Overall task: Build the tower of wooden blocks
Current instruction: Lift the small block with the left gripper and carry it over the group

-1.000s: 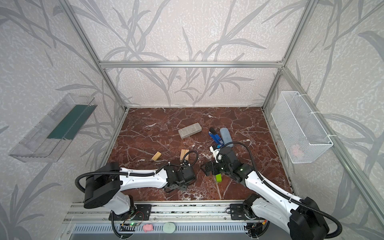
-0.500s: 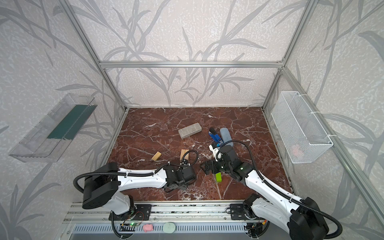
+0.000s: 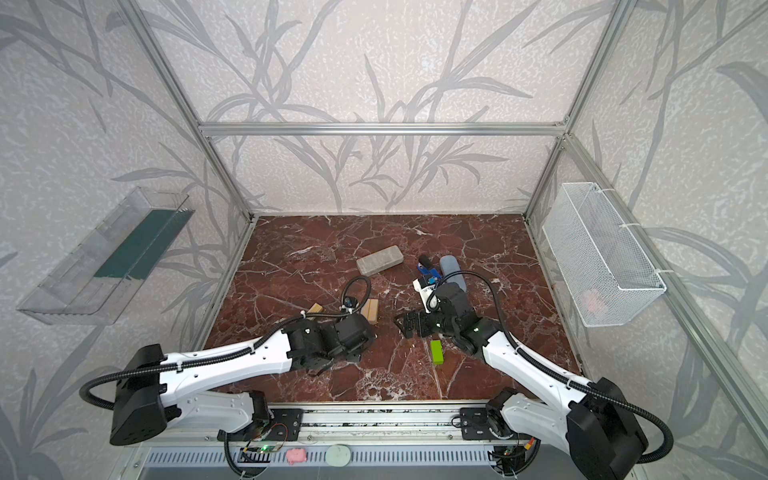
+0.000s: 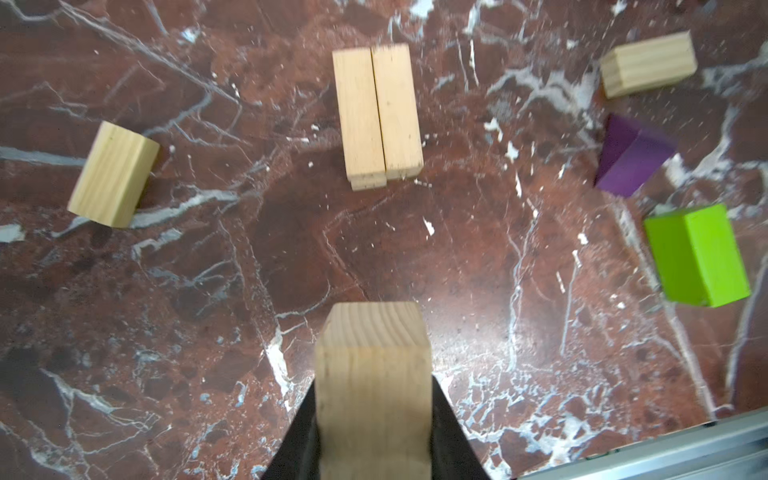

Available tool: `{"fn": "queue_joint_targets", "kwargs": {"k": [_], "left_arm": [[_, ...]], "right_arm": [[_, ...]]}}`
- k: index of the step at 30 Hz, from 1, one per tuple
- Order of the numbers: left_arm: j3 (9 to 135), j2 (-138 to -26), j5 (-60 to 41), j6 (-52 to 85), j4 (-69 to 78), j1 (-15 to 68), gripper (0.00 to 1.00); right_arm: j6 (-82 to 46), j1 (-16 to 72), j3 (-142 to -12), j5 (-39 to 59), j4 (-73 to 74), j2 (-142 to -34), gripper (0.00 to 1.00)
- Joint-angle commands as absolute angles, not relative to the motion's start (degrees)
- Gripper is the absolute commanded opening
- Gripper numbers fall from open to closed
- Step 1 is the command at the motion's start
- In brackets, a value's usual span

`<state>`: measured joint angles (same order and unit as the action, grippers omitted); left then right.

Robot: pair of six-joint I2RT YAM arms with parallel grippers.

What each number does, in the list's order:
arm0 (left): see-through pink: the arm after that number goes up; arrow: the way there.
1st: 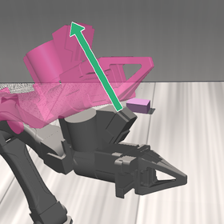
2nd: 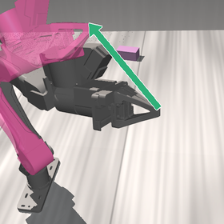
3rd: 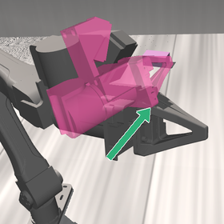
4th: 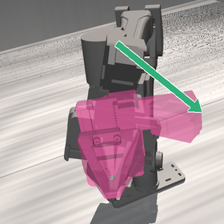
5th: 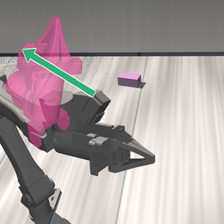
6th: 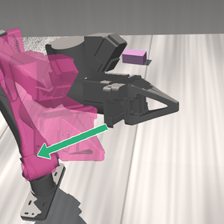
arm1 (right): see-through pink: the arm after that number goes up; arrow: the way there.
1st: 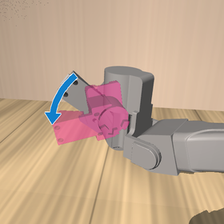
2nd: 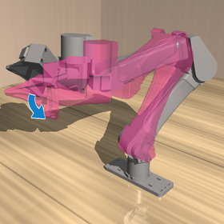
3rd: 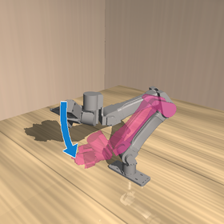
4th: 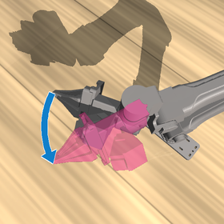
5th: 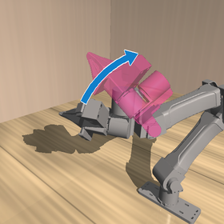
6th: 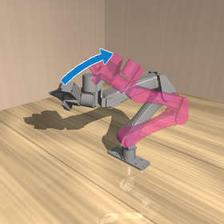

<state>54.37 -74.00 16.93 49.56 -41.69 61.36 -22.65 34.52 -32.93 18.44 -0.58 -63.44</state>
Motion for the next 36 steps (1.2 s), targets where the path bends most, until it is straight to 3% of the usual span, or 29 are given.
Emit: {"fn": "queue_joint_targets", "kwargs": {"k": [1, 12, 21, 36], "left_arm": [[58.35, -74.09, 16.55, 46.76, -42.59, 57.92, 0.00], [69.76, -87.47, 13.28, 43.27, -41.61, 49.34, 0.00], [76.86, -97.70, 11.82, 39.72, -43.65, 46.94, 0.00], [78.12, -104.24, 8.84, 37.51, -41.25, 44.94, 0.00]], "right_arm": [[-21.01, 34.34, -30.05, 18.18, 7.55, -65.00, 0.99], [-15.84, 34.36, -23.36, 19.56, 22.08, -68.56, 0.99], [-15.64, 34.44, -20.87, 15.55, 24.02, -64.14, 0.99], [-15.43, 34.38, -20.04, 12.04, 23.03, -61.59, 0.99]]}}
